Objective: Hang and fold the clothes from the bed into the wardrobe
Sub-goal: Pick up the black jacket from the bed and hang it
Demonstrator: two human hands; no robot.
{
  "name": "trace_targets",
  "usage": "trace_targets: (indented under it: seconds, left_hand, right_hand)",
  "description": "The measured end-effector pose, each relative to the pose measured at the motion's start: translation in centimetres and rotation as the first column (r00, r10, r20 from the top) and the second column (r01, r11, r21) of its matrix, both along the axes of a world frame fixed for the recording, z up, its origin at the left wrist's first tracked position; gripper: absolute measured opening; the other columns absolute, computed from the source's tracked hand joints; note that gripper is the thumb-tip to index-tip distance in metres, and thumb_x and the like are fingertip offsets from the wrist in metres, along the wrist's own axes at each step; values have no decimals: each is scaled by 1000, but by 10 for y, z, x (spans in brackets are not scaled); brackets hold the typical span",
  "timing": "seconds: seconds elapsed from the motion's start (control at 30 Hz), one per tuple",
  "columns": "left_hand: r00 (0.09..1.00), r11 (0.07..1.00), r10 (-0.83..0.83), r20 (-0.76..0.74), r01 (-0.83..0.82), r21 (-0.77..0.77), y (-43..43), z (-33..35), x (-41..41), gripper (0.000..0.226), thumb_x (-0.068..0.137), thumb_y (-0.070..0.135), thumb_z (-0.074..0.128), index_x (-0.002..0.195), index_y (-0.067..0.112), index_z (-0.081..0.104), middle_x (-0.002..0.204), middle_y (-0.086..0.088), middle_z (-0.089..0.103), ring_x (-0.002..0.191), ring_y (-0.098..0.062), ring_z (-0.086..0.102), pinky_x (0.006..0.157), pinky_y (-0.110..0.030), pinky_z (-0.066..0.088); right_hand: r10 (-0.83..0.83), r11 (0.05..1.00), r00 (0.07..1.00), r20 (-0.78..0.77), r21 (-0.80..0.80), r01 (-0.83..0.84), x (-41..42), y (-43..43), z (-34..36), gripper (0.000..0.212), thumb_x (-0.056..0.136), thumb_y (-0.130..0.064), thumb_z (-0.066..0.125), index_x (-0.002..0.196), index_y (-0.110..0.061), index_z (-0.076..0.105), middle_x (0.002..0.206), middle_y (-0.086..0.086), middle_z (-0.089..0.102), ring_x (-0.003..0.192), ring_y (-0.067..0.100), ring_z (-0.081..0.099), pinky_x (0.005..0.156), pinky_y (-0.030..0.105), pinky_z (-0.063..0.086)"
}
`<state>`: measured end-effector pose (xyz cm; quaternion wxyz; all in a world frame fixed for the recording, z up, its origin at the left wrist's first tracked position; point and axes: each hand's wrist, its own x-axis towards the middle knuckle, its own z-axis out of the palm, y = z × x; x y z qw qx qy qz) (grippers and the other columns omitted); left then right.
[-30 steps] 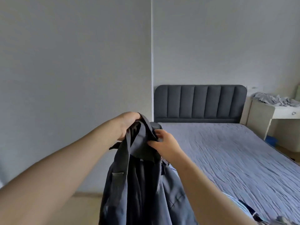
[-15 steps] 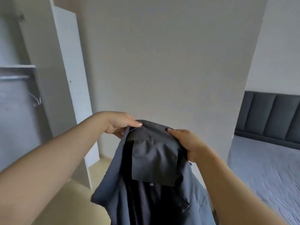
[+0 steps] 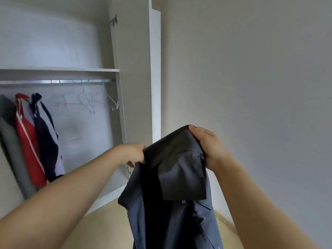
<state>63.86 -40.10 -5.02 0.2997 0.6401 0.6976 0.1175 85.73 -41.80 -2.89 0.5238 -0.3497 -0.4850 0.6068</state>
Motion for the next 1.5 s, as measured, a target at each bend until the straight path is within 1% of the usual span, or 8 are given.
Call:
trace_targets:
  seconds: [0.17, 0.33, 0.43, 0.53, 0.77, 1.0, 1.2, 1.5]
  left_hand:
    - [947, 939, 274, 168, -301, 167, 13, -11, -80, 23, 88, -1, 42, 82, 11, 61, 84, -11, 61, 80, -27, 58, 67, -30, 47]
    - [921, 921, 239, 306, -316, 230, 17, -18, -130, 13, 87, 29, 48, 80, 18, 50, 81, -1, 57, 72, -16, 53, 63, -27, 38]
    - [983, 976, 71, -171, -33, 214, 21, -18, -167, 38, 75, 55, 62, 103, 32, 50, 95, 15, 58, 92, -12, 58, 68, -25, 43]
    - [870, 956, 171, -462, -34, 291, 39, -14, -196, 13, 87, 39, 55, 96, 28, 55, 89, 9, 55, 87, -14, 54, 62, -26, 38]
    - [838, 750, 543, 54, -513, 418, 103, -2, -257, 13, 97, 21, 43, 88, 15, 51, 76, -5, 51, 65, -16, 45, 58, -27, 35]
    - [436, 425, 682, 588, -890, 167, 136, 8, -298, 19, 94, 6, 43, 86, 18, 55, 83, -7, 58, 75, -19, 53, 64, -28, 45]
    - [100, 215, 635, 766, -975, -51, 146, 8, -334, 19, 91, 11, 46, 76, 8, 58, 75, -10, 60, 68, -23, 55, 57, -30, 42]
    - [181, 169, 511, 840, -980, 109, 190, 14, -446, 17, 88, 4, 46, 87, 12, 61, 84, -12, 62, 77, -26, 59, 63, -33, 48]
  right_hand:
    - [41, 998, 999, 11, -41, -40, -61, 41, 4, 24, 91, -25, 58, 79, -7, 67, 71, 8, 70, 61, 18, 67, 54, 24, 55]
    - [-45, 992, 999, -18, -121, 42, -121, 90, 0, 18, 89, -22, 61, 86, -5, 64, 84, 13, 67, 72, 25, 64, 70, 32, 55]
    - [-43, 992, 998, -39, -122, 38, -159, 120, -6, 15, 88, -19, 63, 78, -7, 62, 77, 11, 63, 67, 23, 60, 65, 30, 53]
    - [0, 993, 999, -49, -118, -6, -196, 152, -12, 18, 88, -19, 63, 73, -10, 60, 75, 9, 61, 69, 23, 58, 69, 32, 53]
    - [136, 988, 990, -30, -70, -138, -267, 243, -13, 23, 90, -23, 61, 68, -15, 60, 68, 1, 60, 63, 15, 56, 50, 21, 50]
    - [268, 963, 956, 120, 2, -270, -352, 311, -31, 23, 92, -26, 57, 72, -17, 64, 84, 4, 63, 80, 18, 57, 76, 30, 50]
    - [333, 937, 901, 279, 13, -350, -417, 337, -58, 24, 92, -23, 56, 70, -18, 63, 80, 0, 61, 78, 17, 53, 72, 27, 46]
    - [297, 944, 895, 334, 36, -327, -538, 375, -62, 22, 93, -23, 53, 76, -13, 63, 83, 2, 59, 80, 17, 52, 77, 30, 45]
